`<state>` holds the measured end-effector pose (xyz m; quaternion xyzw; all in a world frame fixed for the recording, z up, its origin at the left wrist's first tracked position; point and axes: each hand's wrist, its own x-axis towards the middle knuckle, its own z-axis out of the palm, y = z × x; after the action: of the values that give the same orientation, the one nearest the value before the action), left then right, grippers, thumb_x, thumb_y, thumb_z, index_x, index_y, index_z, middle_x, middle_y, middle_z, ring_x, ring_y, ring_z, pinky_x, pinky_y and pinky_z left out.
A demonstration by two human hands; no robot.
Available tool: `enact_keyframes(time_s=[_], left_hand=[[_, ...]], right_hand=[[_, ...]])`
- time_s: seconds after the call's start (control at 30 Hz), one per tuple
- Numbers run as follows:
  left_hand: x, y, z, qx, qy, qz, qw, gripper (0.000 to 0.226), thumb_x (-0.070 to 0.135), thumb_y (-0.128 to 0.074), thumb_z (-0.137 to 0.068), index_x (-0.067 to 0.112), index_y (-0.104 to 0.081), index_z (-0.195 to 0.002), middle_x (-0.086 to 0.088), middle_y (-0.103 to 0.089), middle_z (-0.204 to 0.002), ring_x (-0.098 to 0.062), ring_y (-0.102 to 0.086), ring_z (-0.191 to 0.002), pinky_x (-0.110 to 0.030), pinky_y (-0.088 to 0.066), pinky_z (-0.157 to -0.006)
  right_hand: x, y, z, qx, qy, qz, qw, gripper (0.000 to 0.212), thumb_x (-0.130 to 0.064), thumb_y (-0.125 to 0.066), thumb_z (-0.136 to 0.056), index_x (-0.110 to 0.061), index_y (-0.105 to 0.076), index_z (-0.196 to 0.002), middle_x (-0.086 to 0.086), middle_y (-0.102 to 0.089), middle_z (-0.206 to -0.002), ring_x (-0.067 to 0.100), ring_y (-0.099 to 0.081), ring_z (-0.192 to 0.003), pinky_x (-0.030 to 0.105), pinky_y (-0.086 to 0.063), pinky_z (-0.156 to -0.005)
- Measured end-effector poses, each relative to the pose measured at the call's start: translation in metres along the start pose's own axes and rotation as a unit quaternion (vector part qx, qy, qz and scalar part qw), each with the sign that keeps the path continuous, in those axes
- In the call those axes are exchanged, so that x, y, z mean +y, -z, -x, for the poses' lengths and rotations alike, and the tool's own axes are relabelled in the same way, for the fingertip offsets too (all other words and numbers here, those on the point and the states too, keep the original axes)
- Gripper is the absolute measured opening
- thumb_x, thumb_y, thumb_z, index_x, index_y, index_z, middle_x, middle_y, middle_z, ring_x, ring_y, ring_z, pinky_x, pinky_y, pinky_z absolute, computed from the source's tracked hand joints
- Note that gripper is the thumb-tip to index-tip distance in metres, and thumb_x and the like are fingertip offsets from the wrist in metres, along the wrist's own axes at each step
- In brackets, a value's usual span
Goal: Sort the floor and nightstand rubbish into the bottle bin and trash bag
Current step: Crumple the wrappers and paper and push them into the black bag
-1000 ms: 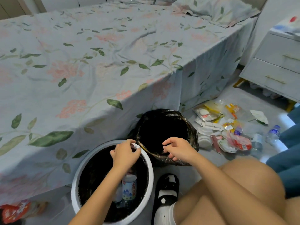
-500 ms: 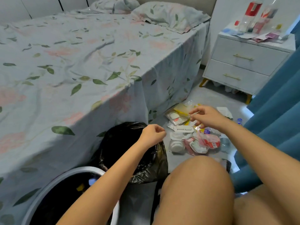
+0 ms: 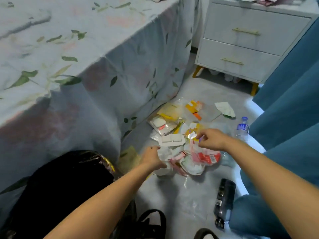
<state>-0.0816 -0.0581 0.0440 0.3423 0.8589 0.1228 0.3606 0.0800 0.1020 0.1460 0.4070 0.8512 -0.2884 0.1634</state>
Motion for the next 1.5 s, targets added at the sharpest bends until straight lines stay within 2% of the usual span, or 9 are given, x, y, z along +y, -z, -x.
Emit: enact_keyframes(time_s=[0.13, 0.3, 0.53, 0.7, 0.93, 1.1, 1.23, 1.37, 1.5], left_hand=[[-0.005, -0.027, -0.036, -0.009, -0.006, -0.054, 0.998, 0.095, 0.038, -0.084, -0.061, 0.030, -0.036, -0.142, 0.000, -0.037, -0.143, -0.023, -0.040, -0.130, -0.040, -0.043, -0.103], [-0.016, -0.043, -0.067, -0.053, -0.032, -0.129, 0.990, 0.108, 0.045, -0.086, -0.054, 0.039, -0.026, -0.144, 0.001, -0.025, -0.147, -0.030, -0.035, -0.131, -0.049, -0.039, -0.105], [-0.017, -0.054, -0.082, -0.036, -0.031, -0.127, 0.991, 0.104, 0.051, -0.085, -0.054, 0.038, -0.031, -0.141, -0.003, -0.039, -0.137, -0.031, -0.047, -0.122, -0.040, -0.045, -0.099], [-0.011, -0.052, -0.078, 0.013, -0.021, -0.068, 0.997, 0.073, 0.055, -0.076, -0.060, 0.028, -0.052, -0.123, -0.004, -0.061, -0.119, -0.027, -0.058, -0.110, -0.032, -0.047, -0.084], [0.000, -0.039, -0.068, 0.013, 0.004, -0.021, 1.000, 0.058, 0.068, -0.074, -0.053, 0.029, -0.058, -0.094, 0.006, -0.065, -0.094, -0.017, -0.061, -0.080, -0.025, -0.046, -0.064], [0.008, -0.020, -0.057, 0.025, 0.026, -0.019, 0.999, 0.061, 0.069, -0.068, -0.057, 0.024, -0.063, -0.098, 0.003, -0.066, -0.098, -0.020, -0.062, -0.092, -0.029, -0.051, -0.071], [0.012, 0.005, -0.040, 0.016, 0.026, 0.059, 0.998, 0.058, 0.070, -0.069, -0.058, 0.022, -0.066, -0.091, 0.004, -0.068, -0.091, -0.018, -0.064, -0.087, -0.029, -0.052, -0.071], [0.020, 0.037, -0.015, 0.024, 0.022, 0.124, 0.992, 0.066, 0.075, -0.066, -0.049, 0.020, -0.067, -0.086, 0.002, -0.069, -0.088, -0.018, -0.065, -0.086, -0.030, -0.051, -0.069], [0.028, 0.066, 0.016, 0.041, 0.009, 0.164, 0.985, 0.060, 0.069, -0.071, -0.057, 0.018, -0.069, -0.088, 0.002, -0.069, -0.088, -0.016, -0.064, -0.084, -0.030, -0.051, -0.069]], right_hand=[[0.035, -0.046, -0.031, -0.038, -0.008, -0.011, 0.999, 0.036, -0.017, -0.060, -0.083, -0.020, -0.062, -0.119, -0.011, -0.055, -0.072, 0.014, -0.054, -0.077, 0.020, -0.042, -0.064], [0.057, -0.097, -0.058, -0.050, 0.004, -0.078, 0.996, 0.037, -0.012, -0.063, -0.081, -0.017, -0.062, -0.117, 0.002, -0.067, -0.094, 0.010, -0.055, -0.080, 0.004, -0.037, -0.059], [0.052, -0.144, -0.083, -0.043, 0.038, -0.129, 0.990, 0.040, -0.022, -0.077, -0.070, -0.022, -0.063, -0.107, -0.004, -0.064, -0.095, 0.010, -0.060, -0.086, 0.013, -0.043, -0.069], [0.044, -0.163, -0.088, -0.020, 0.084, -0.069, 0.994, 0.052, -0.038, -0.080, -0.065, -0.019, -0.063, -0.111, -0.002, -0.064, -0.105, 0.016, -0.059, -0.097, 0.029, -0.049, -0.082], [0.046, -0.163, -0.095, 0.023, 0.063, -0.108, 0.992, 0.009, -0.029, -0.065, -0.086, -0.022, -0.063, -0.081, -0.001, -0.062, -0.078, 0.015, -0.055, -0.075, 0.026, -0.036, -0.064], [0.047, -0.147, -0.090, 0.059, 0.060, -0.160, 0.983, 0.016, -0.020, -0.064, -0.088, -0.026, -0.057, -0.075, -0.013, -0.056, -0.067, 0.005, -0.051, -0.064, 0.009, -0.035, -0.055], [0.045, -0.130, -0.079, 0.079, 0.057, -0.212, 0.972, 0.023, -0.018, -0.064, -0.089, -0.030, -0.054, -0.071, -0.013, -0.055, -0.064, 0.006, -0.052, -0.063, 0.012, -0.037, -0.054], [0.038, -0.107, -0.062, 0.098, 0.053, -0.257, 0.960, 0.015, -0.017, -0.068, -0.086, -0.015, -0.061, -0.073, -0.001, -0.060, -0.063, 0.015, -0.054, -0.062, 0.025, -0.042, -0.059], [0.020, -0.076, -0.043, 0.115, 0.069, -0.283, 0.950, 0.013, -0.016, -0.068, -0.086, -0.012, -0.063, -0.074, 0.004, -0.066, -0.069, 0.016, -0.058, -0.064, 0.021, -0.044, -0.058]])
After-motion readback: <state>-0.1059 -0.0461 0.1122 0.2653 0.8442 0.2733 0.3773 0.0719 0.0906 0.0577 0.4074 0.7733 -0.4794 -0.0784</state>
